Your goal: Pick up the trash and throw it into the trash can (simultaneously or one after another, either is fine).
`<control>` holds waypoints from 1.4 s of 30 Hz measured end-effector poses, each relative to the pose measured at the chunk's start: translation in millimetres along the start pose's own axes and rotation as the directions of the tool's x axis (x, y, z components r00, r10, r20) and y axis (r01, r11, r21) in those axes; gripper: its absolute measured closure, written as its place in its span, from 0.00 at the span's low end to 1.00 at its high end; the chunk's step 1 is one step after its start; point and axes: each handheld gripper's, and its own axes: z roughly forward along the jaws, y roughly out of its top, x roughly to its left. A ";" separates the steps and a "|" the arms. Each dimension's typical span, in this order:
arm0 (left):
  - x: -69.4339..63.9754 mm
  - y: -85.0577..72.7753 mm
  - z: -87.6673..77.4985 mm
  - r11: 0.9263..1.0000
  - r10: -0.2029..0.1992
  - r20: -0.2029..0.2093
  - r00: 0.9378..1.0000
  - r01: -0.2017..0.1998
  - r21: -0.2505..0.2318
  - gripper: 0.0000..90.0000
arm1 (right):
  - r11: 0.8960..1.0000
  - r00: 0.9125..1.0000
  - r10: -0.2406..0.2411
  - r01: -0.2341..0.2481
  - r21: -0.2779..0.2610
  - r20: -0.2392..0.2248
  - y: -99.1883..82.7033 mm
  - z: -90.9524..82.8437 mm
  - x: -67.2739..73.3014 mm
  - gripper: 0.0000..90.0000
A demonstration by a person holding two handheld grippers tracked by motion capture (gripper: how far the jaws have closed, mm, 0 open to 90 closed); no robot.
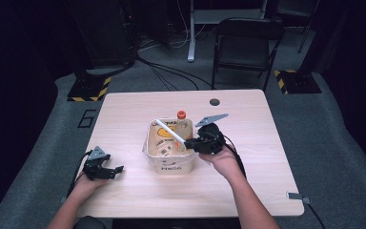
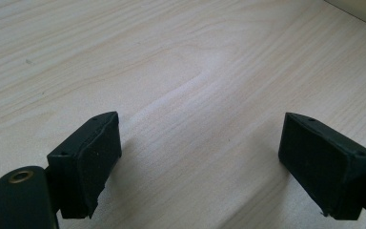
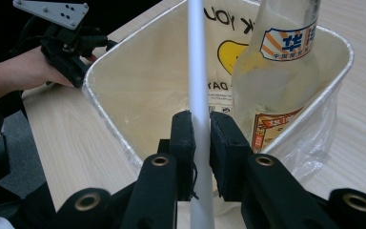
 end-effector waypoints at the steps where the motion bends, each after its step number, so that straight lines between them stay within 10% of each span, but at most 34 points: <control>1: 0.0 0.0 0.0 1.000 0.000 0.000 1.000 0.000 0.000 0.16 | 1.000 1.000 0.005 -0.005 0.001 0.001 0.3 0.8 -0.3 0.88; 26: 0.1 0.2 -0.4 1.000 0.001 0.000 1.000 -0.001 0.005 0.16 | 0.995 0.995 -0.075 0.070 0.067 0.066 9.0 25.4 8.2 0.79; 42: 1.8 2.0 1.7 1.000 0.001 -0.002 1.000 -0.001 0.004 0.16 | 0.999 0.995 0.003 0.002 -0.048 0.099 1.1 -8.7 5.3 0.55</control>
